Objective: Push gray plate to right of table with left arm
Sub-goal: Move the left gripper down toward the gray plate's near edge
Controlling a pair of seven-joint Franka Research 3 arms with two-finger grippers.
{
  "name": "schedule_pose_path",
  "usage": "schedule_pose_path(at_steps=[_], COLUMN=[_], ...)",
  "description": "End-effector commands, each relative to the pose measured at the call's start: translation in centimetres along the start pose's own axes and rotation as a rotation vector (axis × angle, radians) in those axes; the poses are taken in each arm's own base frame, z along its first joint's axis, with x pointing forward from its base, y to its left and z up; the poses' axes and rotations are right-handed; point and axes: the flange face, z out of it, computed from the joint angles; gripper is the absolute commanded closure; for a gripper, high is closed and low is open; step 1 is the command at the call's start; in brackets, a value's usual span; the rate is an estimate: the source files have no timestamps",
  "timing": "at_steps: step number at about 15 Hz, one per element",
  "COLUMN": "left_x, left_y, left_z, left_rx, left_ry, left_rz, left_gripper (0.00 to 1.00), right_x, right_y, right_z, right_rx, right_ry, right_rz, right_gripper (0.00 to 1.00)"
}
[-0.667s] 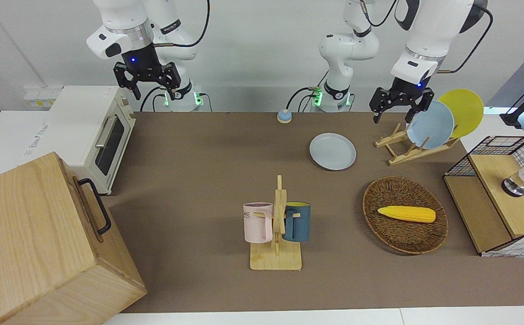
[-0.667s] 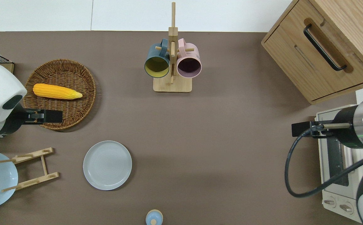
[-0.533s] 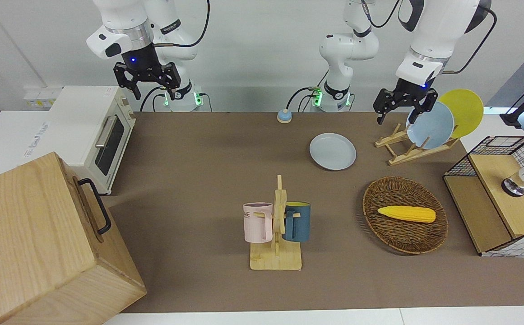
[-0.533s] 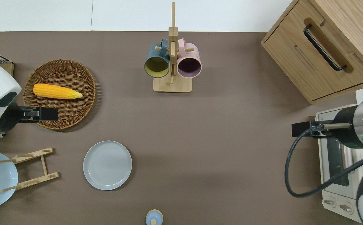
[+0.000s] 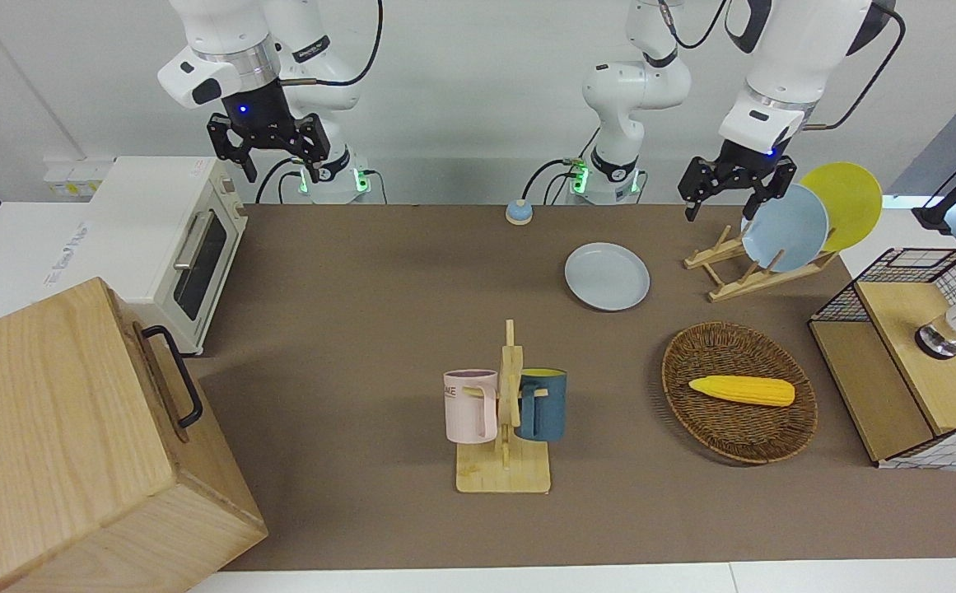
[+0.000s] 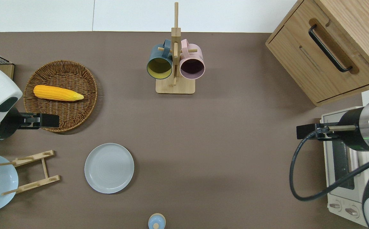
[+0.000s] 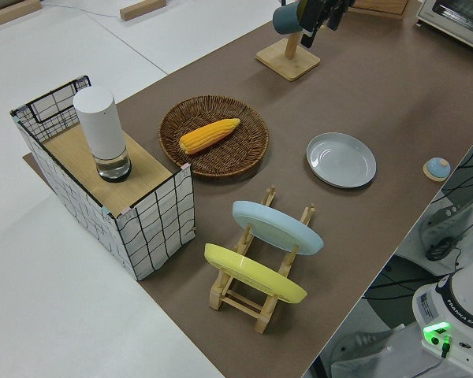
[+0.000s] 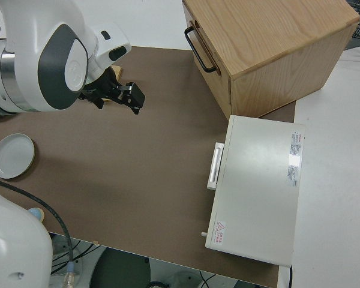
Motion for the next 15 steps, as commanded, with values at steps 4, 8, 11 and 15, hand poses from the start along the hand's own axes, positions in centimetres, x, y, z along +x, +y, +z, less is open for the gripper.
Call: schedule_pose_path(at_steps=[4,8,11,15], left_x=[-0.9,-1.4,-2.1,-3.7], left_y=[-0.4,-0.9,-1.8,-2.8], left_z=[0.5,3.4,6.7,11.8], left_rx=[0.015,0.016,0.02,0.023], left_ry=[-0.045,-0.105,-0.157,-0.207], left_rz=[-0.002,-0.003,-0.015,-0.034], left_gripper=[0.01,0.01,0.01,0.01], right_x=[-0.8,-0.8,-0.8,-0.8], right_y=[0.1,0.1,0.1,0.1], right_z=[0.0,0.0,0.0,0.0], right_rx=[0.009,0.009,0.009,0.009], right_ry=[-0.004,-0.004,-0.004,-0.004], right_rz=[0.021,0.021,0.021,0.021], right_gripper=[0.005,0.005,0.005,0.005])
